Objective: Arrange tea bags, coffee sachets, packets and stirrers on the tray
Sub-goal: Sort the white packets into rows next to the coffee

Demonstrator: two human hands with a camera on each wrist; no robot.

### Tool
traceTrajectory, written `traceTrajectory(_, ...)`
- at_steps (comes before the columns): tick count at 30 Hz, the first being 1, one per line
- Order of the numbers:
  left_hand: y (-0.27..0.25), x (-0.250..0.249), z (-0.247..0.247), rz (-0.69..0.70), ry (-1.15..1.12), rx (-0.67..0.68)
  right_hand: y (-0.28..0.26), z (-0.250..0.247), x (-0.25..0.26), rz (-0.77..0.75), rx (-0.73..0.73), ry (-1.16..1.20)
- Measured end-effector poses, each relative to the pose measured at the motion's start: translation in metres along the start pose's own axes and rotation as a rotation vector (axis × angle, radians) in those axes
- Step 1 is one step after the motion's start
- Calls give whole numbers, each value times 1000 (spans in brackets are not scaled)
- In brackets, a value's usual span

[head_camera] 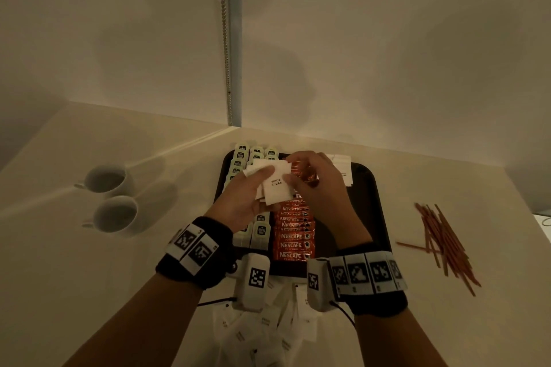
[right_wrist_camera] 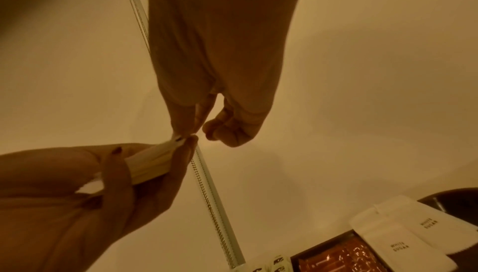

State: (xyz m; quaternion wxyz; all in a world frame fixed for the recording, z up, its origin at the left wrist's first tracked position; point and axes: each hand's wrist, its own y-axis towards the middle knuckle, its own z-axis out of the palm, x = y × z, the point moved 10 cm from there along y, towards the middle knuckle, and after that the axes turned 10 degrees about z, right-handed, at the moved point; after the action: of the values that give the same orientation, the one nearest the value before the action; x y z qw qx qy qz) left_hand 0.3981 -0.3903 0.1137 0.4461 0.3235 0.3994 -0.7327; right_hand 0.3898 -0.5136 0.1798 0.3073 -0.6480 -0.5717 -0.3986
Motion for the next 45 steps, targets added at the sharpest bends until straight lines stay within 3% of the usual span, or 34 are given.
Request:
traceTrajectory(6, 7, -11, -8, 125, 70, -98, -4, 9, -19, 172, 100, 146)
traceTrajectory(13, 7, 2, -8, 50, 37, -121, -12, 16, -62, 436, 171, 474)
traceTrajectory(18, 15, 6, -12, 67, 4, -154, -11, 16, -88, 505, 253, 529)
traceTrajectory(20, 19, 7, -14, 51, -56, -154, -4, 5, -108, 535, 214, 539)
traceTrajectory(23, 23, 6, -20, 20, -168, -165, 13, -27, -157, 612, 24, 488)
traceTrajectory(29, 29, 7, -29, 19, -261, -127, 42, -83, -249, 715, -276, 31)
traceTrajectory(35, 34, 12, -36, -13, -223, -156, 57, -87, -280, 789, -284, -155)
traceTrajectory(45, 39, 13, -35, -33, -313, -155, 66, -87, -273, 763, -371, -222)
